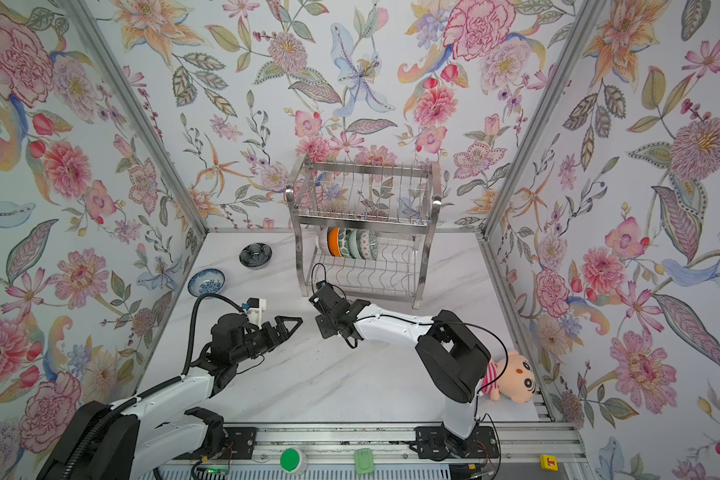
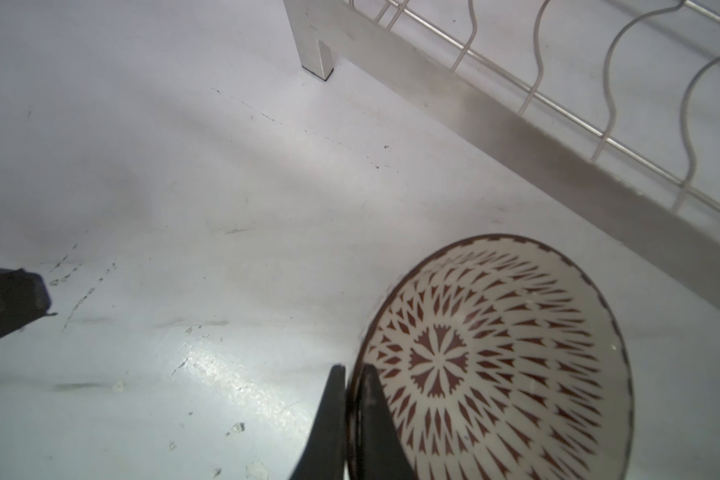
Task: Load the bowls into the dish rack
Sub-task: 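Grasp the starburst bowl rim with the right gripper while the left gripper releases, then lift and carry the starburst bowl with the right gripper to the rack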
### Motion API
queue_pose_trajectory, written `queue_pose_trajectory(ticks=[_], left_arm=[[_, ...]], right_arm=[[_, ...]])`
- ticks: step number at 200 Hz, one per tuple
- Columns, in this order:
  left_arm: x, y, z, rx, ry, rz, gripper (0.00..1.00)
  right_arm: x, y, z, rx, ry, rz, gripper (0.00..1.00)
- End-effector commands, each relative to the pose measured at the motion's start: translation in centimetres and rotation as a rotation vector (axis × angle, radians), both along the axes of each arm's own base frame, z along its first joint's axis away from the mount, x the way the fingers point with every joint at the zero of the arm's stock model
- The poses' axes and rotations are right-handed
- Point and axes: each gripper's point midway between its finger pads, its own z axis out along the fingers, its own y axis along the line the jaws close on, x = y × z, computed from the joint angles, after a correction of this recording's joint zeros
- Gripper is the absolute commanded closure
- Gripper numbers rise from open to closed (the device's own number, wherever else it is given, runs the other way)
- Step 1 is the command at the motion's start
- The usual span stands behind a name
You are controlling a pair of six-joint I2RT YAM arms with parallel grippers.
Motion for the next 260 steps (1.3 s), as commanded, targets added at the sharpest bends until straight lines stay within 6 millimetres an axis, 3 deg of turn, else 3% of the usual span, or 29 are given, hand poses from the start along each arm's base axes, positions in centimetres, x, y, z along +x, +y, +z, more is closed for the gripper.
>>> queue_pose_trajectory(ticks=[1,61,111,156,161,186,260], left_arm=[[0.7,-0.1,1.0,0.043,-0.039,0.003,0.01],[1.9,-1.8,2.4,0.087,-0.073,-0.010,0.01],[3.3,-4.5,3.8,0.090,-0.104,-0.049,0.01],[4.5,-7.2,4.8,0.080,-0.124,-0.088,0.01],[4.5,-7.6,4.9,0.079,-0.127,-0.094,0.01],[5.4,-8.6,5.3,0.076,-0.136,-0.096,0.01],[7.3,-11.2,6.1,0.072,-0.149,-0.134,0.01]], right_arm=[[-0.2,-0.2,2.1,0.071,-0.002,-0.001,1.00],[0.8,-1.5,4.6,0.216,-0.009,-0.034,1.00],[2.4,-3.7,6.9,0.311,-0.036,-0.083,1.00],[5.6,-6.4,10.1,0.448,-0.085,-0.166,1.00],[6.7,-7.6,10.4,0.459,-0.096,-0.201,1.00],[9.1,-9.3,12.0,0.504,-0.136,-0.258,1.00],[14.2,-12.4,13.4,0.661,-0.155,-0.403,1.00]])
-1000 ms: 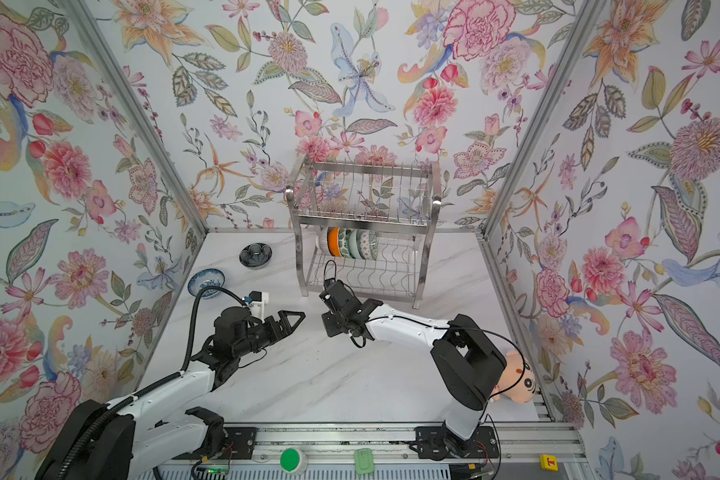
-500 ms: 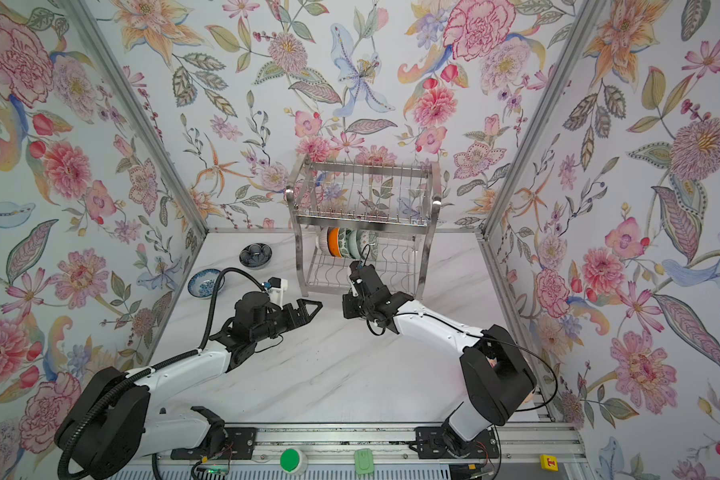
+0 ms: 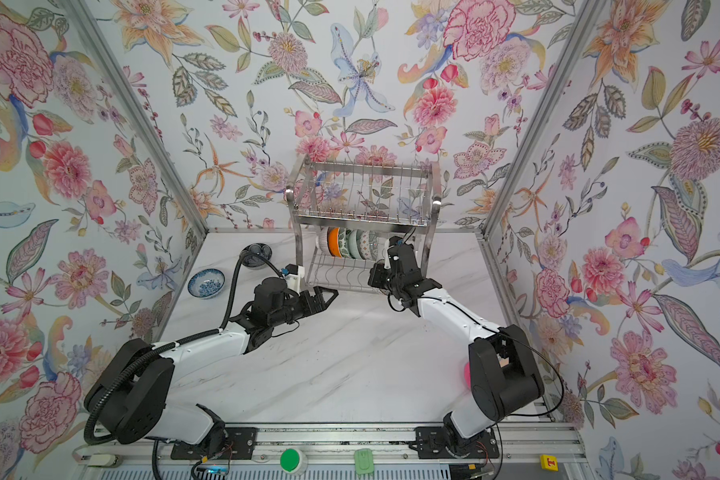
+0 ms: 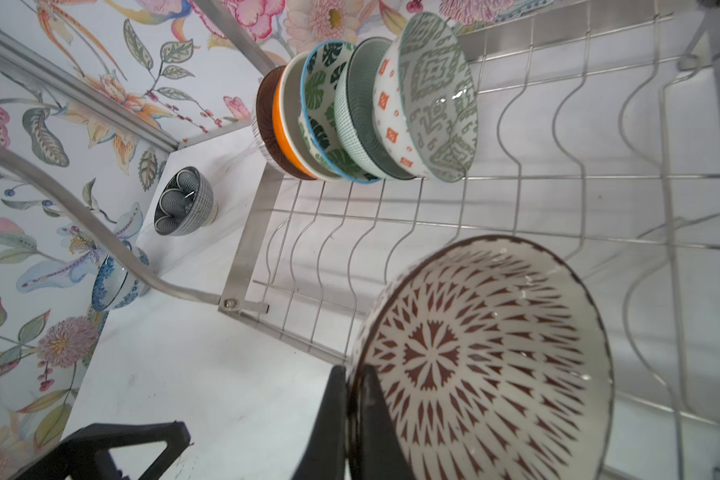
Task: Load the bowls into the dish rack
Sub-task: 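Lift and carry the starburst bowl with the right gripper to the rack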
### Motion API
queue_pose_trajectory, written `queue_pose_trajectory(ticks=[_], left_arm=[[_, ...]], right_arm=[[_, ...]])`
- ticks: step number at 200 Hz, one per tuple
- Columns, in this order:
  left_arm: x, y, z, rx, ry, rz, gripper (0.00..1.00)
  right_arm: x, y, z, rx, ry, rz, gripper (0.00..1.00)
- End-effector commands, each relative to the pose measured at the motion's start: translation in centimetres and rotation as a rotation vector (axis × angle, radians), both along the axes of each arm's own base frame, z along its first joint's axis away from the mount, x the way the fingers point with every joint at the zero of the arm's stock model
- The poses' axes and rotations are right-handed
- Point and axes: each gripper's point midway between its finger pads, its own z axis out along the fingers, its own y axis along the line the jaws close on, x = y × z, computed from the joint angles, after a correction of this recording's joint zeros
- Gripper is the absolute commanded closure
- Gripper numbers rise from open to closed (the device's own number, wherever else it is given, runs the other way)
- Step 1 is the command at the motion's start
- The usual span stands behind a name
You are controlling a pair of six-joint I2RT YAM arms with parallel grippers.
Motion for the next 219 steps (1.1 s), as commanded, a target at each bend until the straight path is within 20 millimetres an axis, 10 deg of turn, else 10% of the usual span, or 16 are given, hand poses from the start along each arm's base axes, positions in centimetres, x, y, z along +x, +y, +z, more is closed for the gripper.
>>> queue_pose_trajectory(ticks=[1,219], left_arm=[[0.6,-1.1,1.3,-0.003,-0.049,-0.029,0.01],[3.8,-4.3,1.9,0.035,-0.067,-0.111,0.01]], right_arm=[[2.2,0.7,3.6,0.108,-0.094,-0.021,1.00],[11.5,-1.9,3.9,0.271,-0.257,-0.253,1.00]])
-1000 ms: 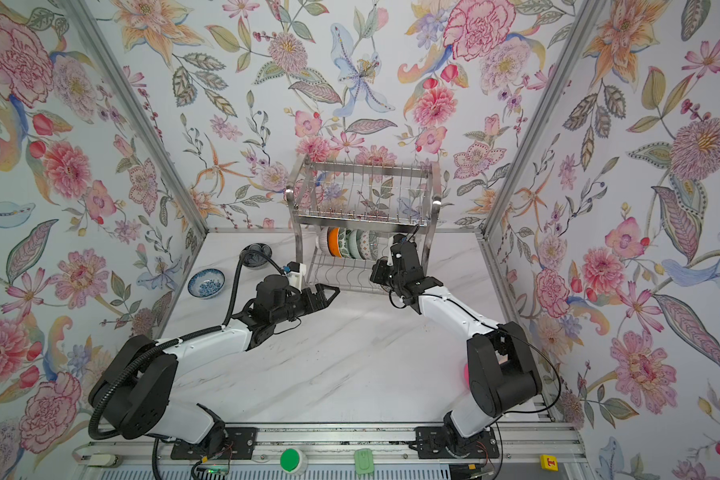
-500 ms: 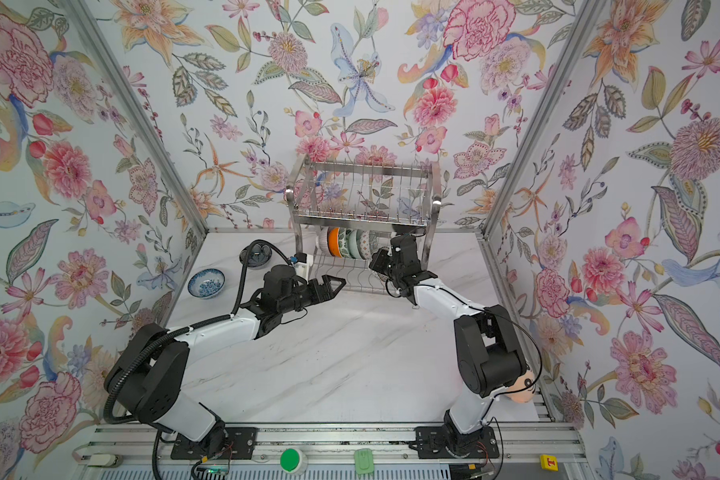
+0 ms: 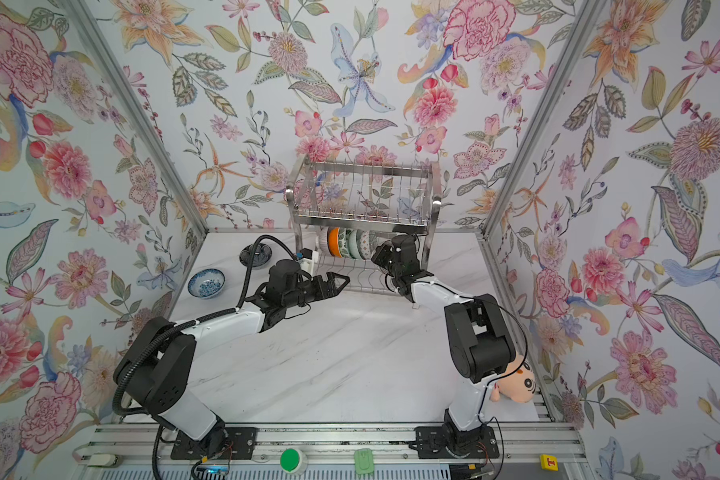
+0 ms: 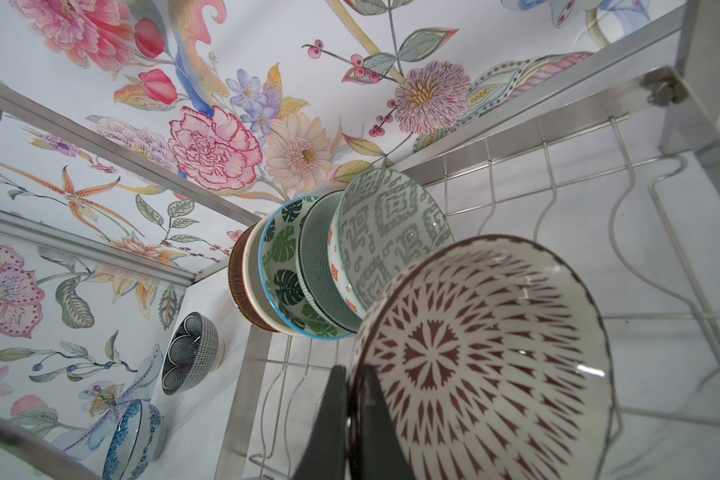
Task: Load the bowls into the dish rack
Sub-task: 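Lift and carry the starburst bowl with the right gripper to the rack, then lower the starburst bowl upright into the rack wires beside the other bowls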
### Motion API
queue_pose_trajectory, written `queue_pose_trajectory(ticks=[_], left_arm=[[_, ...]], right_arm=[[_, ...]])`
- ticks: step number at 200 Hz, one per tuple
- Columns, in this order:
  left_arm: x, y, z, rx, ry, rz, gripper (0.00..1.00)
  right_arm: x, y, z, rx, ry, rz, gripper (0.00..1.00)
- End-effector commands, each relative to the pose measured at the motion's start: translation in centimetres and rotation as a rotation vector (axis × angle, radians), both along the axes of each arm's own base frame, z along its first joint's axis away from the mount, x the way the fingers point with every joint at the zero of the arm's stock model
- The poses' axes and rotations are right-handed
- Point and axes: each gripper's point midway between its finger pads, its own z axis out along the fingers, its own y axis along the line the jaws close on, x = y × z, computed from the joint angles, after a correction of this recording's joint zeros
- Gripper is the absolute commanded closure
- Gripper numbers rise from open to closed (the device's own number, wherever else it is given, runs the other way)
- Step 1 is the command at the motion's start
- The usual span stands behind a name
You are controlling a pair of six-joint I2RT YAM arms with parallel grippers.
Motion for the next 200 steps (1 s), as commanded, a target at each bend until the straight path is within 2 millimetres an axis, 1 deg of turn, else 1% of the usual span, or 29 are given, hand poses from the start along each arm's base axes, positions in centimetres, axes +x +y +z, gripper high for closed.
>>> queue_pose_trajectory(ticks=[1,36,62,92,143,164,200], left_arm=[[0.2,-1.0,0.5,0.007,-0.016,-0.043,0.01],[0.4,-1.4,0.1,0.014,-0.013,-0.057,0.01],[0.6,-1.3,-0.2,0.018,-0.007,-0.061,0.01],[0.7,-0.7,-0.8,0.035,0.002,-0.058,0.01],[1.1,-0.1,-1.5,0.044,0.014,-0.052,0.01],[1.2,0.1,-1.7,0.048,0.019,-0.050,0.01],[1.4,0.2,-2.2,0.053,0.025,-0.051,0.01]], right_arm=[[2.3,-0.4,4.5,0.069,-0.148,-0.046,1.00],[3.2,-0.6,4.6,0.096,-0.181,-0.075,1.00],[3.6,-0.7,4.7,0.119,-0.217,-0.086,1.00],[4.4,-1.0,4.6,0.132,-0.227,-0.094,1.00],[5.7,-1.5,4.3,0.214,-0.252,-0.097,1.00],[6.2,-1.2,3.7,0.222,-0.247,-0.090,1.00],[6.6,-0.9,3.5,0.252,-0.261,-0.086,1.00]])
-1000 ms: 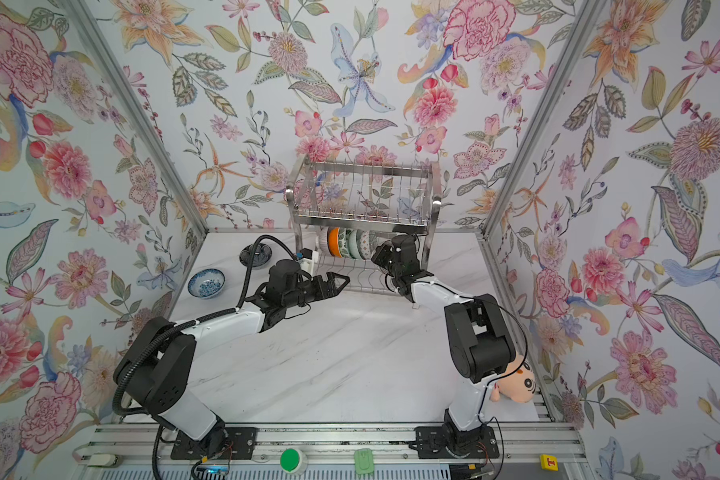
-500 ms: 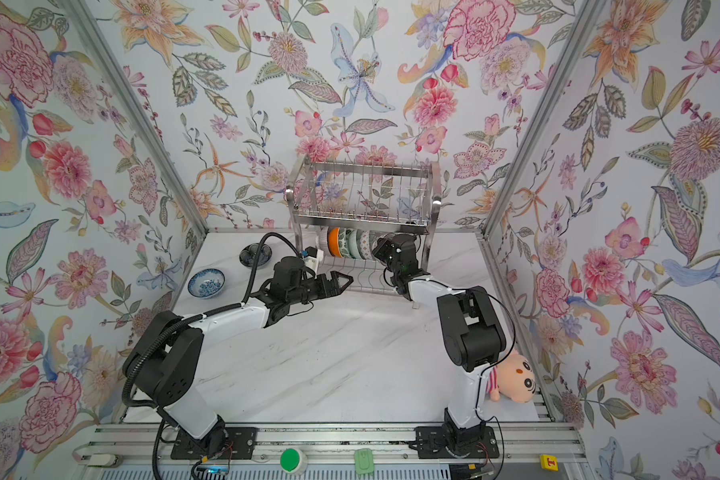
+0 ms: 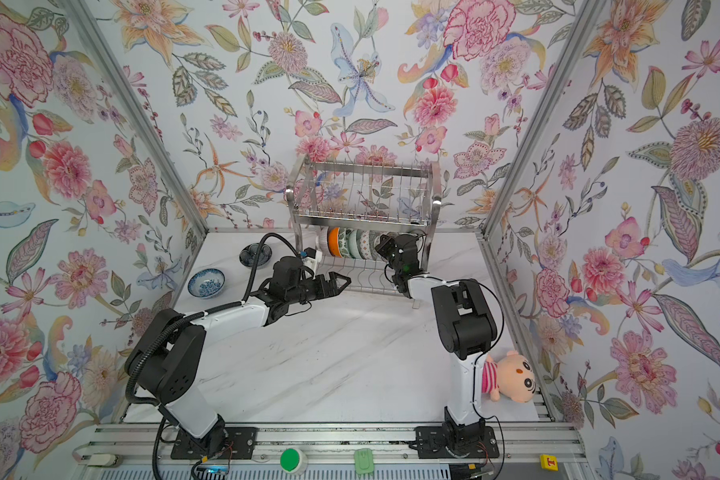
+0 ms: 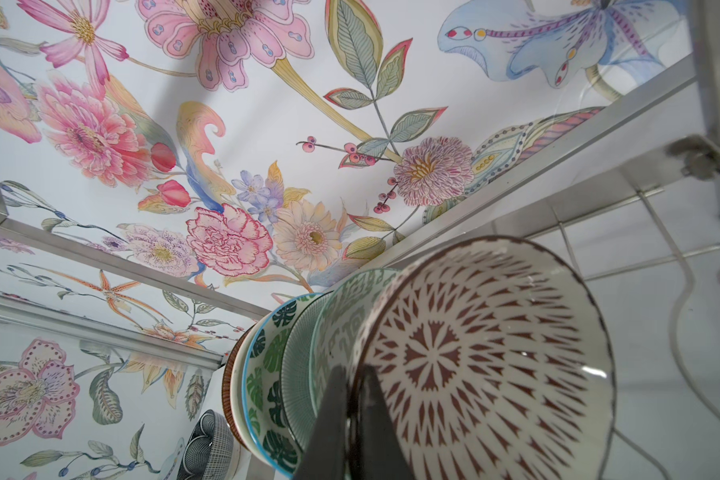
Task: Load the bowls into the dish rack
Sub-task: 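Lower the starburst bowl upright into the rack wires beside the other bowls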
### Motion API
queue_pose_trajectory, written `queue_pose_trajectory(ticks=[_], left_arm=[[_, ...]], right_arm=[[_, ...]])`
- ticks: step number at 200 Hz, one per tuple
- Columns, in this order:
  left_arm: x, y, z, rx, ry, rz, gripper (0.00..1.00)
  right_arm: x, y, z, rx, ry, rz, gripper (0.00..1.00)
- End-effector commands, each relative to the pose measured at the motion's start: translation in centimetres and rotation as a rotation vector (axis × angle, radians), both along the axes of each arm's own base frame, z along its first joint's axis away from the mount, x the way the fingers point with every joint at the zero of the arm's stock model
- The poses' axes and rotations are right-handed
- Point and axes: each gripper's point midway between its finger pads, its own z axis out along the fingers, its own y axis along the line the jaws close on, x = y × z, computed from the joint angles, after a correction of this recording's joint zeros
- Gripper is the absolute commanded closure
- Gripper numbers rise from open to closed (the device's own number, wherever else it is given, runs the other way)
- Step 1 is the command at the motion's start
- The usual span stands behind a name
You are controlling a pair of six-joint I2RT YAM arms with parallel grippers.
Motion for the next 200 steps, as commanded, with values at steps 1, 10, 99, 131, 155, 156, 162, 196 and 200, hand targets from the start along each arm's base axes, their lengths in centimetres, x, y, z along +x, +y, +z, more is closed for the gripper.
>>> queue_pose_trajectory(ticks=[1,10,99,131,155,156,162,196,200], left_arm=[[0.3,-0.1,-0.2,0.007,-0.002,-0.024,0.01],[0.3,-0.1,-0.3,0.007,-0.002,-0.025,0.01],[0.7,0.2,-1.4,0.020,0.020,-0.028,0.01],[0.8,0.2,-1.5,0.024,0.021,-0.028,0.01],[0.9,0.2,-1.6,0.028,0.024,-0.028,0.01],[0.9,0.2,-1.6,0.029,0.025,-0.029,0.01],[0.9,0.2,-1.7,0.029,0.026,-0.029,0.01],[1.0,0.1,-2.0,0.032,0.031,-0.031,0.01],[0.9,0.1,-2.1,0.033,0.034,-0.032,0.01]], right_arm=[[1.1,0.5,4.0,0.072,-0.132,0.010,1.00],[1.3,0.6,4.0,0.079,-0.138,0.015,1.00],[2.4,1.2,3.1,0.140,-0.161,0.034,1.00],[2.6,0.9,2.8,0.171,-0.167,0.034,1.00],[2.7,1.1,2.9,0.196,-0.180,0.042,1.00],[2.8,1.0,2.9,0.196,-0.180,0.042,1.00],[2.8,1.1,2.9,0.200,-0.181,0.046,1.00],[2.7,1.5,3.1,0.225,-0.196,0.064,1.00],[2.8,1.5,3.1,0.227,-0.198,0.064,1.00]])
